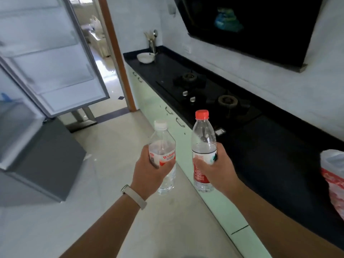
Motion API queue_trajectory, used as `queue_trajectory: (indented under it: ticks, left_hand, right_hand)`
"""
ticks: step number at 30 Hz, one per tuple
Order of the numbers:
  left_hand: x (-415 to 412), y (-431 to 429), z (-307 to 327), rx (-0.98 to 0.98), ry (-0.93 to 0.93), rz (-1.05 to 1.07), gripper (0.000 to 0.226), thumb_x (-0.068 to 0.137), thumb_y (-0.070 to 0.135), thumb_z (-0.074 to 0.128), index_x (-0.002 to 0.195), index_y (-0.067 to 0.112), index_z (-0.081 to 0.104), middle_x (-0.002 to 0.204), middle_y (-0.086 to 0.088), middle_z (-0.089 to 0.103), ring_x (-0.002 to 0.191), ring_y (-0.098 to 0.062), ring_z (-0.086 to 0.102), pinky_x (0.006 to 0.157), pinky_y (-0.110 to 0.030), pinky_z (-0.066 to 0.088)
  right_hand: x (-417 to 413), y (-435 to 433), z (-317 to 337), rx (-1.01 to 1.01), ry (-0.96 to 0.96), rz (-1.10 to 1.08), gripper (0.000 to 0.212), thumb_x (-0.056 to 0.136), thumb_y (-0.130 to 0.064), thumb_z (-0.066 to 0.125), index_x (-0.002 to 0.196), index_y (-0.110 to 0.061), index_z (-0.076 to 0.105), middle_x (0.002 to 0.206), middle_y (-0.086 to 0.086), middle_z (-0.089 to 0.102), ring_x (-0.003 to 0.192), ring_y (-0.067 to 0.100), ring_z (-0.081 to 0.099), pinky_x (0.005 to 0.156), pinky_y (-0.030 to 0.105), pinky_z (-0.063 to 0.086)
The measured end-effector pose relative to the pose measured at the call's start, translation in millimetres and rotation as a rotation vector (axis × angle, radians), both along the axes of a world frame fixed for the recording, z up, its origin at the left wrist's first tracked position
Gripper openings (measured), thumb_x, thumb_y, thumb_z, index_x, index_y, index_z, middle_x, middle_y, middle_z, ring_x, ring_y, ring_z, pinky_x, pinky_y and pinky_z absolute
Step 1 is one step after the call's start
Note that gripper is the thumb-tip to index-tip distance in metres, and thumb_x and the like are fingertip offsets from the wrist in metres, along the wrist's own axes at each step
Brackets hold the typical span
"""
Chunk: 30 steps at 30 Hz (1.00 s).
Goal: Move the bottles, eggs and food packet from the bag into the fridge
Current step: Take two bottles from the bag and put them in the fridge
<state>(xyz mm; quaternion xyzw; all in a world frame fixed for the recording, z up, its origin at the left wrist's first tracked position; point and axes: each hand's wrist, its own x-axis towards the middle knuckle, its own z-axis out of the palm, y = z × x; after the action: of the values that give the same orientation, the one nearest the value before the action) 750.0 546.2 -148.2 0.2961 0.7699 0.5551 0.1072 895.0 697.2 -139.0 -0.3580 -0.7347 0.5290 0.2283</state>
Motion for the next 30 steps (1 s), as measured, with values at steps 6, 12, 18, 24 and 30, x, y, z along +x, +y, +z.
queue_trajectory:
  ticks: [6,12,18,24,30]
  left_hand:
    - [-58,-78,-1,0.036,-0.022,0.178,0.042,0.076,0.027,0.085,0.100,0.037,0.052,0.089,0.020,0.069,0.076,0.001,0.067,0.063,-0.013,0.052]
    - [-96,-131,-5,0.062,-0.047,0.343,0.041,0.076,0.034,0.084,0.106,0.028,0.057,0.088,0.014,0.070,0.079,-0.004,0.069,0.066,-0.017,0.054]
    - [-123,-152,-10,0.043,-0.046,0.476,0.039,0.077,0.034,0.083,0.105,0.032,0.056,0.087,0.016,0.069,0.079,-0.004,0.068,0.066,-0.018,0.056]
    - [-167,-139,-12,0.005,-0.048,0.611,0.042,0.078,0.030,0.082,0.111,0.024,0.057,0.090,0.011,0.070,0.082,-0.002,0.068,0.065,-0.013,0.052]
    - [-228,-95,-6,-0.015,-0.045,0.730,0.046,0.077,0.035,0.082,0.113,0.024,0.057,0.092,0.009,0.071,0.082,-0.006,0.069,0.069,-0.021,0.055]
  right_hand:
    - [-83,-59,6,0.013,-0.017,0.168,0.047,0.075,-0.029,0.079,0.112,-0.031,0.049,0.091,-0.010,0.067,0.079,0.002,0.067,0.072,0.026,0.055]
    - [-146,-93,12,0.019,-0.011,0.360,0.045,0.076,-0.026,0.078,0.108,-0.034,0.048,0.090,-0.009,0.067,0.079,0.001,0.067,0.073,0.026,0.056]
    - [-205,-97,4,0.002,0.004,0.484,0.042,0.075,-0.024,0.079,0.101,-0.037,0.049,0.090,-0.007,0.068,0.081,0.005,0.068,0.078,0.033,0.057]
    - [-282,-74,-14,-0.016,0.019,0.601,0.042,0.075,-0.024,0.079,0.104,-0.033,0.050,0.090,-0.007,0.068,0.080,0.006,0.068,0.074,0.030,0.056]
    - [-360,-26,-11,-0.008,0.037,0.743,0.050,0.075,-0.026,0.079,0.113,-0.031,0.047,0.093,-0.010,0.067,0.079,-0.001,0.065,0.066,0.016,0.049]
